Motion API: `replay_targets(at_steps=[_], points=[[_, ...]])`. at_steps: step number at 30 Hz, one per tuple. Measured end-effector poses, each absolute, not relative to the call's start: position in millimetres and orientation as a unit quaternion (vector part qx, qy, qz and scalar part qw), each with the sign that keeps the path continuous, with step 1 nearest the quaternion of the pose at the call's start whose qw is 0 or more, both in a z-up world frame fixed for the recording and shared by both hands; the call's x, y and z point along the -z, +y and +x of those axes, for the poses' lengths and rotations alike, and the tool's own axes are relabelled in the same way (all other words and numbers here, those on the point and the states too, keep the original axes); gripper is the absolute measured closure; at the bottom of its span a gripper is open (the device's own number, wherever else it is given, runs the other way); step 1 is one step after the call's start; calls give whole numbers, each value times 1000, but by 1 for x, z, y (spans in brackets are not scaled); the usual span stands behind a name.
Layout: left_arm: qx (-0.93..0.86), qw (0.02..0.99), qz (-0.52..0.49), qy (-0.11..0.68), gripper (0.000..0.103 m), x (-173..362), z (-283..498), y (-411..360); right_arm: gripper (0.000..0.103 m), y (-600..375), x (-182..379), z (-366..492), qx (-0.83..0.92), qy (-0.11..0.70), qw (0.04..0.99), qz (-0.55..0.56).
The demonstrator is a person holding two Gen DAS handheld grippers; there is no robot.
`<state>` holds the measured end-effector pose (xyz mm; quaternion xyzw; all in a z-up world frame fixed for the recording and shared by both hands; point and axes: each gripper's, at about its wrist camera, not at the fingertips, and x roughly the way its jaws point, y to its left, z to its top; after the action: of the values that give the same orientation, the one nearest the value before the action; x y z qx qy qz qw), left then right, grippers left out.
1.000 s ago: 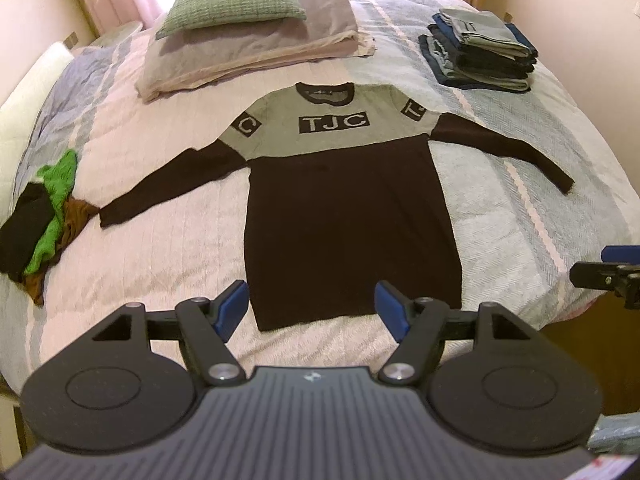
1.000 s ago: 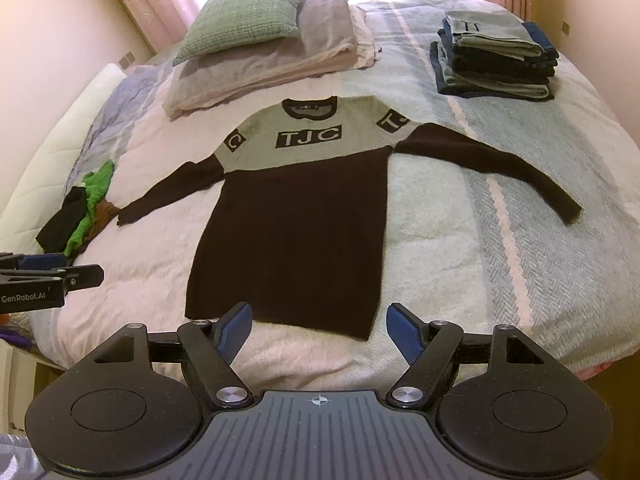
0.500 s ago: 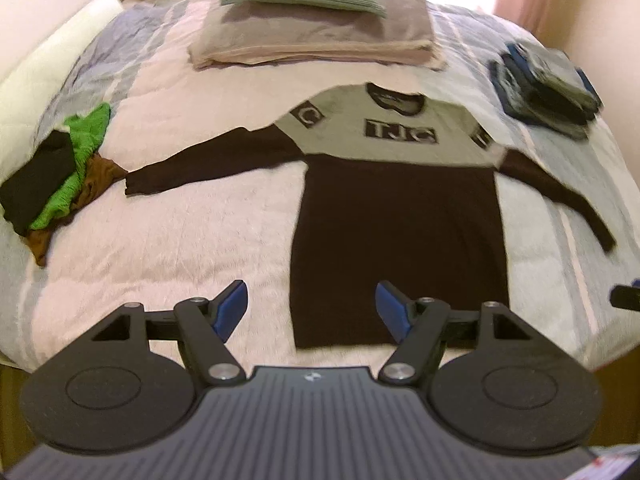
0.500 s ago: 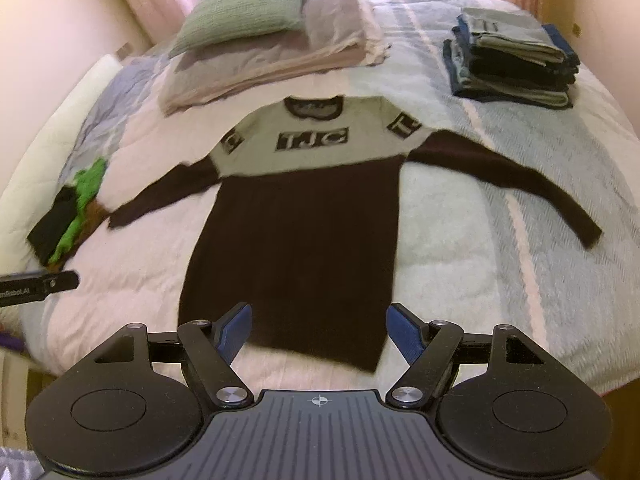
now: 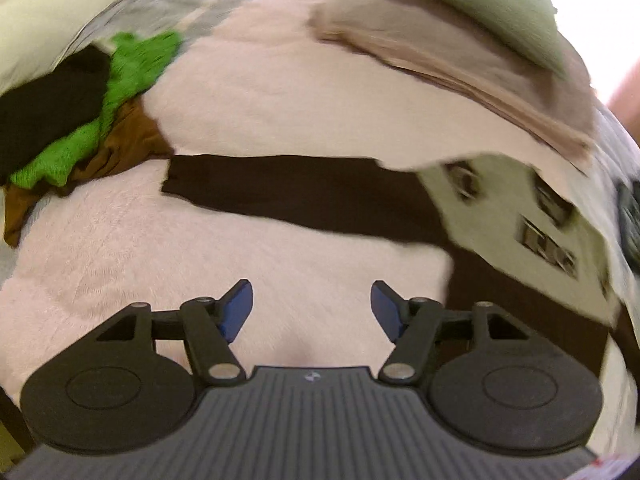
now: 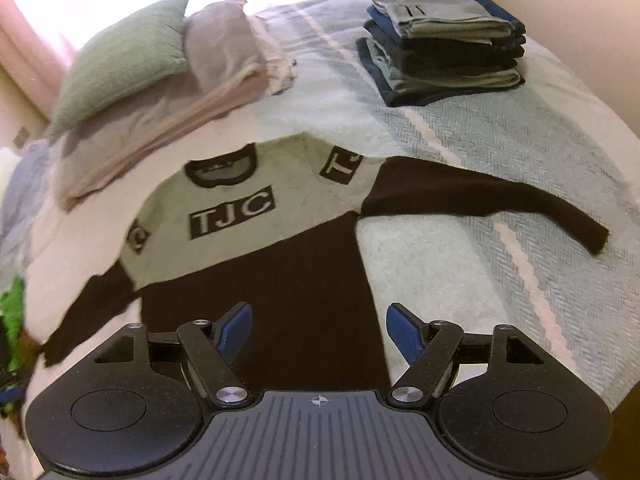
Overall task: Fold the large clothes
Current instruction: 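Grasp the sleeve cuff nearest the left gripper with the left gripper, then fold the held sleeve across the sweater body with the left gripper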
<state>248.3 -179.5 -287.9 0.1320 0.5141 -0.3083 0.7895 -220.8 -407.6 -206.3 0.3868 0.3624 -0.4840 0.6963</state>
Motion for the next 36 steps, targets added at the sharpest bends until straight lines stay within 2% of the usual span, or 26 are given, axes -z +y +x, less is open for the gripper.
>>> replay_targets(at_steps=[3,12,20,22,23,24,26,27,32,36], points=[[271,793,85,540,49,325,293,-178,32,-426,229,-205,500,376,684,375],[173,792,-80,580,49,418,387,-166,32,-455,295,-166,503,426,672,337],[129,806,-189,546,49,462,413,-158,31,-463,338,-164,501,445,661,338],[125,812,-200,534,53,466,414,-159,32,-465,343,-166,497,445,663,339],[117,816,-200,530,64,468,413,-161,32,-466,345,-168,495,444,665,339],[111,819,-198,527,81,468,414,-161,32,-467,345,-169,494,443,667,339],[112,820,-200,524,94,464,412,-161,32,-472,345,-173,491,438,672,340],[115,823,-202,518,97,456,407,-162,32,-475,343,-177,491,435,674,340],[206,861,-163,435,97,375,362,-193,32,-492,332,-206,502,408,683,340],[349,848,-158,366,97,296,293,-249,31,-507,325,-238,515,391,680,346]])
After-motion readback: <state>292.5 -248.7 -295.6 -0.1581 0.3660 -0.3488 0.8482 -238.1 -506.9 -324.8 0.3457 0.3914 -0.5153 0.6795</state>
